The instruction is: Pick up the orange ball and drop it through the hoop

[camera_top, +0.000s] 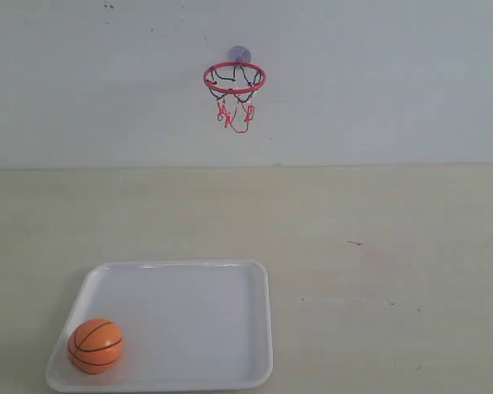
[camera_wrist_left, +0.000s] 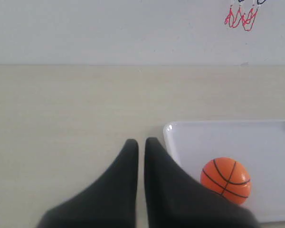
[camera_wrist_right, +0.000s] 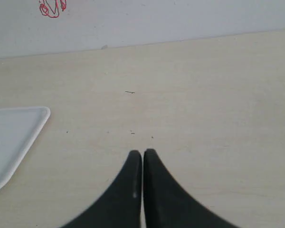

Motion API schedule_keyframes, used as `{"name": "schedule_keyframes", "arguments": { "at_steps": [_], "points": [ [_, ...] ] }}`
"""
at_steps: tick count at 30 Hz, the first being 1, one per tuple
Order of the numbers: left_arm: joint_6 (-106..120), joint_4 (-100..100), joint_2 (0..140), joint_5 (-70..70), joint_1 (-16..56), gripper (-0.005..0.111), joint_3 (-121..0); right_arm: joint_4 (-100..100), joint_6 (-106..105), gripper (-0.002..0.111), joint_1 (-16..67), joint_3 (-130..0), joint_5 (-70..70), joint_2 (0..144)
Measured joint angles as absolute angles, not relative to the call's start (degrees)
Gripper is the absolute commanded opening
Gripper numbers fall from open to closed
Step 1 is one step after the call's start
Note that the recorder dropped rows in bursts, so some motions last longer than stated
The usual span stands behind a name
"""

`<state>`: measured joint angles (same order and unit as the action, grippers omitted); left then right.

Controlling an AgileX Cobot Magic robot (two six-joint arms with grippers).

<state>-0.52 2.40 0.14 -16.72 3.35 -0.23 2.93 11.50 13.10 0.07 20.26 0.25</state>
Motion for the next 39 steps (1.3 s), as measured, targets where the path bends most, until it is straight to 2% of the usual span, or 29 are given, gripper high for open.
{"name": "schedule_keyframes", "arguments": {
  "at_steps": [17,24,28,34,36,39],
  "points": [
    [-0.52,1.01,0.14,-16.0,3.35,0.004,-0.23,2.93,11.5,0.0,13.1,0.07,20.26,0.25],
    [-0.52,9.63,0.0,-3.49,3.35,0.004,-17.42,2.93,11.5,0.0,13.1,0.07,20.26,0.25],
    [-0.52,10.54,0.0,-1.65,3.35,0.004,-20.33,2.93,11.5,0.0,13.1,0.07,20.26,0.25],
    [-1.53,10.88,0.0,8.48,3.35,0.004,-20.42,2.93,11.5,0.0,13.1,0.07,20.26,0.25],
    [-3.99,11.13,0.1,8.49,3.35,0.004,-21.19,2.93,11.5,0.0,13.1,0.07,20.26,0.25],
    [-6.44,11.23,4.89,-0.79,3.35,0.004,-26.28,2.93,11.5,0.0,13.1,0.07,20.26,0.25]
  ]
}}
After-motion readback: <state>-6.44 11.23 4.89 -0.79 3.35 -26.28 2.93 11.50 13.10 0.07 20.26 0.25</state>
